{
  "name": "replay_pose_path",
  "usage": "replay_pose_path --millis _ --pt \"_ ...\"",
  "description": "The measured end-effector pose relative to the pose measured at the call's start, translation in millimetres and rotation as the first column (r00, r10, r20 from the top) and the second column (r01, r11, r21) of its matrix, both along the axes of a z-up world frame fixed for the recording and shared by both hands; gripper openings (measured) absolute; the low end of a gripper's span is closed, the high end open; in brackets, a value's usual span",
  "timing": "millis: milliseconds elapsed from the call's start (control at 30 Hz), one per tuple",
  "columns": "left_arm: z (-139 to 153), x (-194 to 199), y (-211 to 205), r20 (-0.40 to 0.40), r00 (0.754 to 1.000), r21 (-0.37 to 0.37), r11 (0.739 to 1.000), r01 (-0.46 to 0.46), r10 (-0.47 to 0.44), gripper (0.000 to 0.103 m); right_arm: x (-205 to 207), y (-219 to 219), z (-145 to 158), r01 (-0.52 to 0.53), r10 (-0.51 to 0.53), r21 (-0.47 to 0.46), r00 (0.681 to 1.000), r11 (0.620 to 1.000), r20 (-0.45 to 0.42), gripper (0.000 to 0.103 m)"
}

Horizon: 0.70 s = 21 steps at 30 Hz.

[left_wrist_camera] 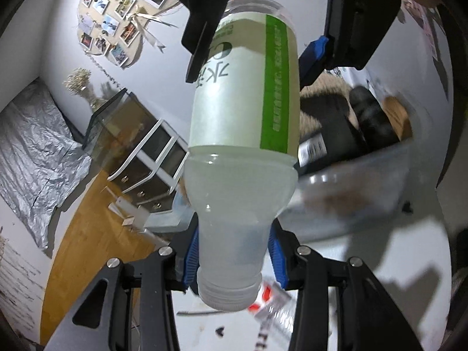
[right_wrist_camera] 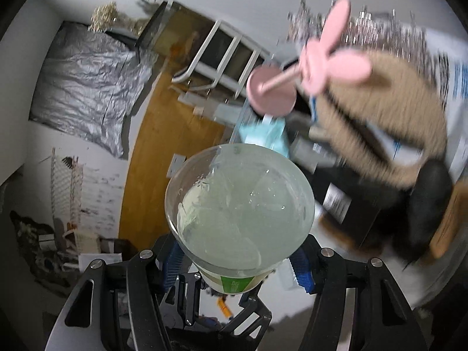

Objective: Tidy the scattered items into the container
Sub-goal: 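Bring the held bottle over the clear container beside the pink bunny toy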

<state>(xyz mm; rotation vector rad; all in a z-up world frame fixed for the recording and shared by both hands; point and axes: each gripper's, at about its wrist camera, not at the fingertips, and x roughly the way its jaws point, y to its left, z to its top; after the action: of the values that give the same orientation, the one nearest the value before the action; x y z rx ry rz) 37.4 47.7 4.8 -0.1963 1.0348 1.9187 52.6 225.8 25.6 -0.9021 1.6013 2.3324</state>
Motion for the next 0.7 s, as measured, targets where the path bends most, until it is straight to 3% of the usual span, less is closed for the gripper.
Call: replay_pose_path --millis 333,533,700 --pt "0.7 -19.7 56.0 -0.026 0.998 -0.073 0.996 -0.054 0.052 0.042 -33.6 60.3 -19.4 0.028 -0.030 -0.141 0.999 0.990 -0.015 0.064" --pt "5.6 -26.0 71.4 0.135 0.981 -0.084 0.988 -0.128 0.138 0.041 -77.3 80.6 -27.6 -0.054 0.064 -0.132 0.996 0.990 0.068 0.064" --pt "11.8 -27.3 93.6 0.208 0.964 -0.055 0.986 -0.160 0.168 0.041 -91.7 98.5 -19.2 -0.081 0.088 -0.073 0.991 0.994 0.102 0.064"
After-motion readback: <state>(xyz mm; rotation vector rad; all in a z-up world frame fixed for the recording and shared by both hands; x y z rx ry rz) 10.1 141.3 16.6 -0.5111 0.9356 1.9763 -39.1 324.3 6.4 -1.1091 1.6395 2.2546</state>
